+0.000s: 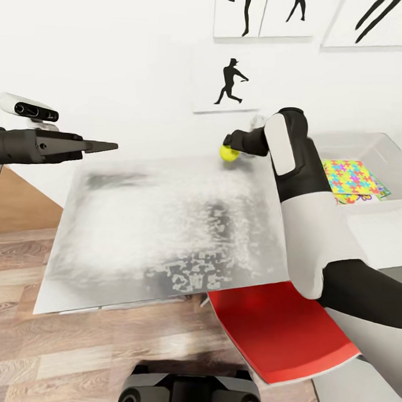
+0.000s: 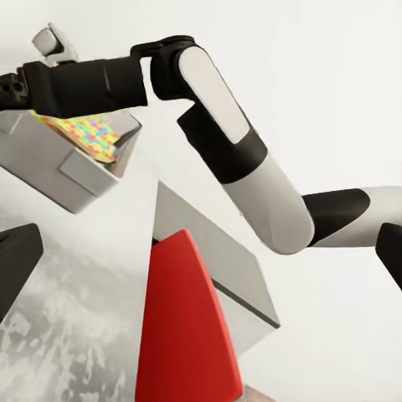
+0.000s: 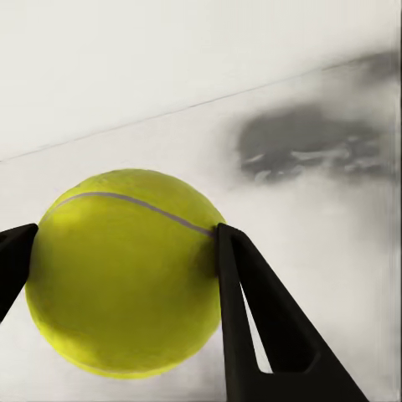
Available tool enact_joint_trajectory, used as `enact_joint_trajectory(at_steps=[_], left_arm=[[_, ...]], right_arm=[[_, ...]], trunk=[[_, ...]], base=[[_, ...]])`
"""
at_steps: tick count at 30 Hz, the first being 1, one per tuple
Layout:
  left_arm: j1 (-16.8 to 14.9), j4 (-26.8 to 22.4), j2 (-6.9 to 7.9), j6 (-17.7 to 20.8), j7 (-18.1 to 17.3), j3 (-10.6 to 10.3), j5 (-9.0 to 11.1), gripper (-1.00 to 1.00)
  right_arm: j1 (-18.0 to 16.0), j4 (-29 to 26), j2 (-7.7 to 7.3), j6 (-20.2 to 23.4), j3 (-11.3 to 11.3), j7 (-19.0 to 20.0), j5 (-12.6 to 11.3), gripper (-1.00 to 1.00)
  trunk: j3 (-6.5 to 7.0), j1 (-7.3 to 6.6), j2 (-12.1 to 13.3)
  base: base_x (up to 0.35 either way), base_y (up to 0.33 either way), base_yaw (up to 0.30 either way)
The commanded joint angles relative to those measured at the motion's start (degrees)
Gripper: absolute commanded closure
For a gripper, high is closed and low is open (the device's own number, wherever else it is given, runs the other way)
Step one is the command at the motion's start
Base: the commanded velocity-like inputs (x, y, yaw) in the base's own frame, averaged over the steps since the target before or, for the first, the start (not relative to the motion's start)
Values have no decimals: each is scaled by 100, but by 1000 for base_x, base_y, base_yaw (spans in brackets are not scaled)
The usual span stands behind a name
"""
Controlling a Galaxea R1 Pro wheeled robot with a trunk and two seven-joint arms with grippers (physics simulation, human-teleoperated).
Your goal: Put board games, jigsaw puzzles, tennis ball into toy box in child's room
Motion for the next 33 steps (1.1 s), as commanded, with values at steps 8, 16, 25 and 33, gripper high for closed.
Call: enact_joint_trajectory(at_steps=[8,16,25,33], left_arm=[[-4,1,8,61,-21,-12,11,-100],[15,1,21,61,-21,-12,6,-100],[21,1,22,61,-21,-12,3,-100],[20,1,17,61,-21,-14,0,-100]], right_arm=[[-30,-641,0,12,2,-73,-69,100],[-38,-807,0,12,35,-85,-16,100],[-39,-849,0,12,19,-88,-12,100],[-39,-848,0,12,13,-93,-10,100]], trunk=[[68,4,-9],[143,4,-9],[228,4,-9],[304,4,-9]], base=[[-2,0,-124],[0,0,-125],[0,0,-125],[0,0,-125]])
